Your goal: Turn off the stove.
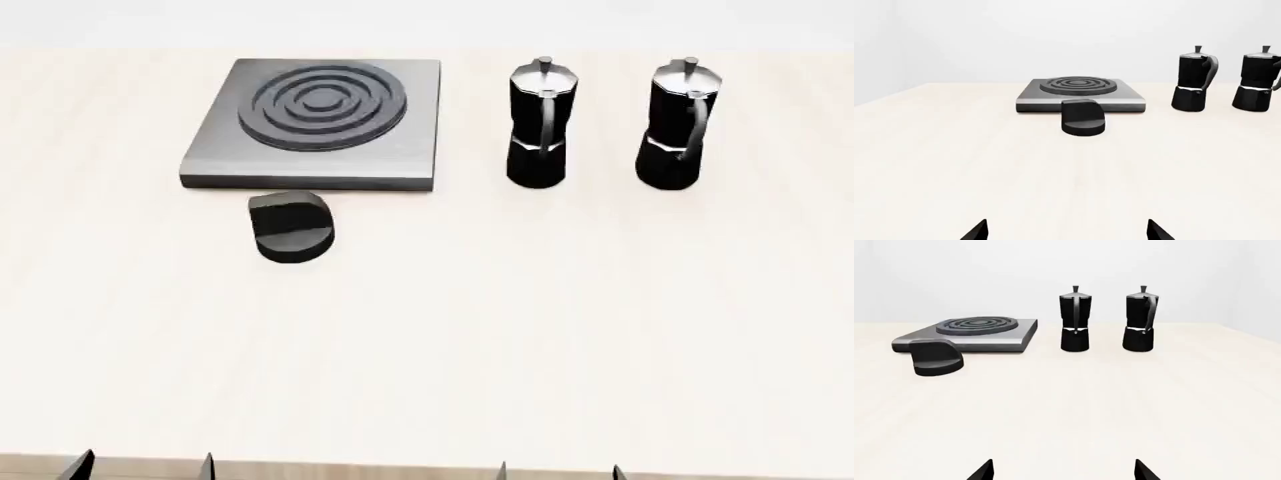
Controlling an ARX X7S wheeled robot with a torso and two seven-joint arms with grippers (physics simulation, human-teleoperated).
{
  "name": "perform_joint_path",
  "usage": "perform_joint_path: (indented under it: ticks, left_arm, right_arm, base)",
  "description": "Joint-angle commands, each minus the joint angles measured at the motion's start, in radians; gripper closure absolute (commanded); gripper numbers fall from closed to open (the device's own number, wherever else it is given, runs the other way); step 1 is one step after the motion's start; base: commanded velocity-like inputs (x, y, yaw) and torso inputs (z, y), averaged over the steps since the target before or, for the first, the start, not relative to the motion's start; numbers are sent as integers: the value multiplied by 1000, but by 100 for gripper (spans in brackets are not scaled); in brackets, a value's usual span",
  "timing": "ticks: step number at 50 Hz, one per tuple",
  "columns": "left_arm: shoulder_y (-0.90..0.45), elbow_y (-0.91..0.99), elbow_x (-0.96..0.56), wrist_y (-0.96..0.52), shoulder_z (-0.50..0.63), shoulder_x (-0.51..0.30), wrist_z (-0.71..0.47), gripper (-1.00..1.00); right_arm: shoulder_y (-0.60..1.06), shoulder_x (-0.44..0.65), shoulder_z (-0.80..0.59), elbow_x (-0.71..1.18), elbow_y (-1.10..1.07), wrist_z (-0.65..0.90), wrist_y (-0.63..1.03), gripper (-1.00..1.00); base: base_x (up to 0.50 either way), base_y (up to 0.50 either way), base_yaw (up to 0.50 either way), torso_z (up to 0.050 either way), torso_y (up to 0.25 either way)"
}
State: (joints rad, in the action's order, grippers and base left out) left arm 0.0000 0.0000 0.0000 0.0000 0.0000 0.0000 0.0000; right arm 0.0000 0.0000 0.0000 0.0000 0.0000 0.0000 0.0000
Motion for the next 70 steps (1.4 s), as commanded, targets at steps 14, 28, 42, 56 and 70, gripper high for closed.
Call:
perform_joint_path:
  ticks: [14,28,42,56,70]
  left_arm:
    - [-3,2,-53,-3,58,-51,-57,-100]
    - [1,18,-77,22,75,-71,-86,-100]
    - [53,43,-36,257,95,-100,-129,-100]
    - [74,163,-58,220,92,-126,-157,-100]
    - [68,245,-88,204,81,-156,-168,-100]
  right_arm:
    - [-3,52,-63,47,-13,57,3,-100]
    - [-7,75,-92,44,-44,91,12,-100]
    - [-21,96,-120,19,-223,135,130,-100]
    - [-38,128,-131,11,-396,165,224,-100]
    - [-67,154,-133,7,-521,188,259,-100]
  base:
    - [0,0,0,0,0]
    - [0,0,0,0,0]
    - [0,0,0,0,0]
    - [0,0,0,0,0]
    - [0,0,0,0,0]
